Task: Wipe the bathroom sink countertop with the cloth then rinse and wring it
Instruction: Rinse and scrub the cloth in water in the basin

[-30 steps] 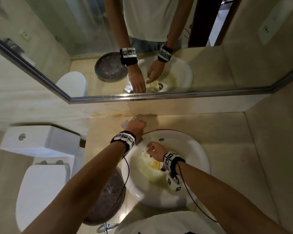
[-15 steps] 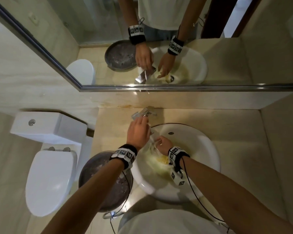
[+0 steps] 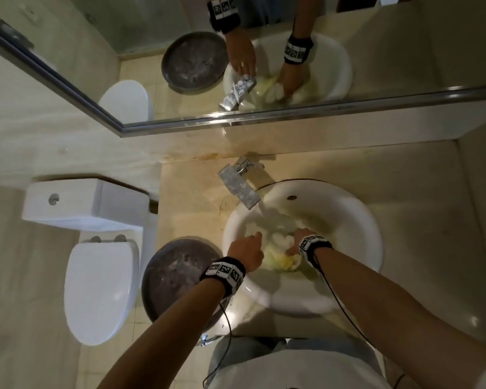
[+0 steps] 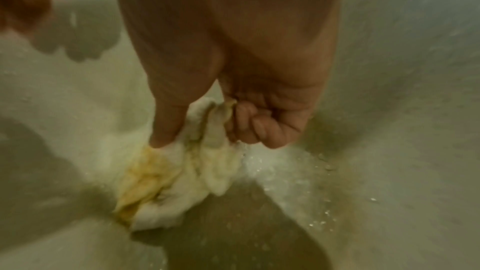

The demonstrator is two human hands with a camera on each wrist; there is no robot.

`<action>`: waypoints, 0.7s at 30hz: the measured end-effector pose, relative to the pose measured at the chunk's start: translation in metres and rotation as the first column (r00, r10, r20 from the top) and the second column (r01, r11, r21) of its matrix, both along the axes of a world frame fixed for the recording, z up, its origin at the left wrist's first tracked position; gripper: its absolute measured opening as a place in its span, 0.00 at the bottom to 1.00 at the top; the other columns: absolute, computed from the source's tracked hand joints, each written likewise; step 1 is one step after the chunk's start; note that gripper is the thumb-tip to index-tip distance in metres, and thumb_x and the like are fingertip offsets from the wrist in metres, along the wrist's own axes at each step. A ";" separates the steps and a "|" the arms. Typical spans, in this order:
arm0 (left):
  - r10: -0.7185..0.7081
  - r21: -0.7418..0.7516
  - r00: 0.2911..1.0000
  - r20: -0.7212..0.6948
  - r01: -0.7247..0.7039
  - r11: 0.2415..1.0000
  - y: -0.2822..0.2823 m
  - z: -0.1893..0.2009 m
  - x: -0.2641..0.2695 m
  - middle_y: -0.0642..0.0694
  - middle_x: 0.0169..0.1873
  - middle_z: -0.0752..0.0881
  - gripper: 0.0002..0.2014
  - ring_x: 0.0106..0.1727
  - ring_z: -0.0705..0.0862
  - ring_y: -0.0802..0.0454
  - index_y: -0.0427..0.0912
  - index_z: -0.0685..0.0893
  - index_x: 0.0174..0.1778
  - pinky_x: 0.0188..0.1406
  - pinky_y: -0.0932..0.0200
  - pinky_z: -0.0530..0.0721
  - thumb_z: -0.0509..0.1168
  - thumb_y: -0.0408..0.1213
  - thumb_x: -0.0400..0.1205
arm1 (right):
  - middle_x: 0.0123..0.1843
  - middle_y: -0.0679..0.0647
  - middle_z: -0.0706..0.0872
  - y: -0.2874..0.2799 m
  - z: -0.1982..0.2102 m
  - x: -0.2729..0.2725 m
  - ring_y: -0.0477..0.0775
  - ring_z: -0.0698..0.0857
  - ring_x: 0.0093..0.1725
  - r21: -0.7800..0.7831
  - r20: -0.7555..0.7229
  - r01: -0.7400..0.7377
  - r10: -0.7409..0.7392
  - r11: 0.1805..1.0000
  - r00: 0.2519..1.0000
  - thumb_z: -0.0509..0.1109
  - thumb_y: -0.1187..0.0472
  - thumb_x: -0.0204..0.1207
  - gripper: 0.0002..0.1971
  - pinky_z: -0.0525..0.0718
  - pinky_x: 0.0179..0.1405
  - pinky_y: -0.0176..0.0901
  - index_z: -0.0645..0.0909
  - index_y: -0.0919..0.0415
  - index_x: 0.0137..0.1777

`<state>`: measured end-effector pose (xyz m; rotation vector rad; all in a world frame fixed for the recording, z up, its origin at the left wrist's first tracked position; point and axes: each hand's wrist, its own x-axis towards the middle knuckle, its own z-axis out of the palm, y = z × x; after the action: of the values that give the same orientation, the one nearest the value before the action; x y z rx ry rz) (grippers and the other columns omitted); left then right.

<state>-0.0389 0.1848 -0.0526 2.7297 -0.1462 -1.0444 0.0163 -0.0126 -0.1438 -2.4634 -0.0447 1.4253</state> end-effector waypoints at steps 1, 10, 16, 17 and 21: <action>0.001 -0.015 0.999 -0.044 -0.001 1.000 -0.002 -0.008 0.001 0.39 0.62 0.82 0.23 0.61 0.83 0.37 0.38 0.67 0.74 0.52 0.47 0.81 0.60 0.41 0.85 | 0.76 0.55 0.79 -0.006 0.003 0.000 0.62 0.82 0.70 0.014 -0.031 -0.007 0.008 1.000 0.999 0.82 0.38 0.63 0.45 0.82 0.66 0.53 0.73 0.49 0.80; 0.047 -0.189 0.971 -0.236 -0.093 0.977 -0.044 -0.051 0.015 0.42 0.73 0.78 0.53 0.71 0.78 0.39 0.48 0.66 0.81 0.66 0.47 0.81 0.75 0.67 0.62 | 0.55 0.60 0.89 -0.041 0.052 0.019 0.53 0.87 0.39 0.415 -0.373 0.522 -0.384 0.745 0.845 0.86 0.57 0.68 0.27 0.88 0.42 0.49 0.79 0.52 0.65; 0.056 -0.152 0.969 -0.239 -0.094 0.984 -0.039 -0.040 0.030 0.42 0.75 0.77 0.40 0.75 0.74 0.42 0.44 0.72 0.81 0.72 0.52 0.72 0.76 0.52 0.74 | 0.50 0.50 0.81 -0.051 0.064 0.044 0.51 0.81 0.44 0.481 -0.016 0.387 -0.434 0.786 0.901 0.85 0.66 0.67 0.18 0.80 0.38 0.38 0.77 0.57 0.47; 0.055 -0.148 0.973 -0.225 -0.090 0.985 -0.036 -0.036 0.033 0.44 0.72 0.80 0.37 0.72 0.78 0.42 0.45 0.75 0.77 0.68 0.53 0.75 0.77 0.53 0.73 | 0.52 0.50 0.82 -0.050 0.063 0.048 0.52 0.81 0.49 0.473 0.049 0.336 -0.405 0.815 0.913 0.85 0.65 0.67 0.19 0.79 0.42 0.40 0.77 0.56 0.48; 0.062 -0.131 0.987 -0.148 -0.082 0.988 -0.022 -0.017 0.045 0.43 0.62 0.86 0.32 0.62 0.84 0.41 0.42 0.78 0.69 0.56 0.51 0.82 0.76 0.54 0.73 | 0.55 0.49 0.84 -0.041 0.066 0.063 0.56 0.83 0.53 0.449 0.216 0.140 -0.259 0.883 0.941 0.87 0.60 0.64 0.22 0.81 0.50 0.46 0.78 0.51 0.51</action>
<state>0.0065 0.1629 -0.0698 2.5089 -0.0909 -1.1600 0.0790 -0.0538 -0.0779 -2.1958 -0.1386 0.8709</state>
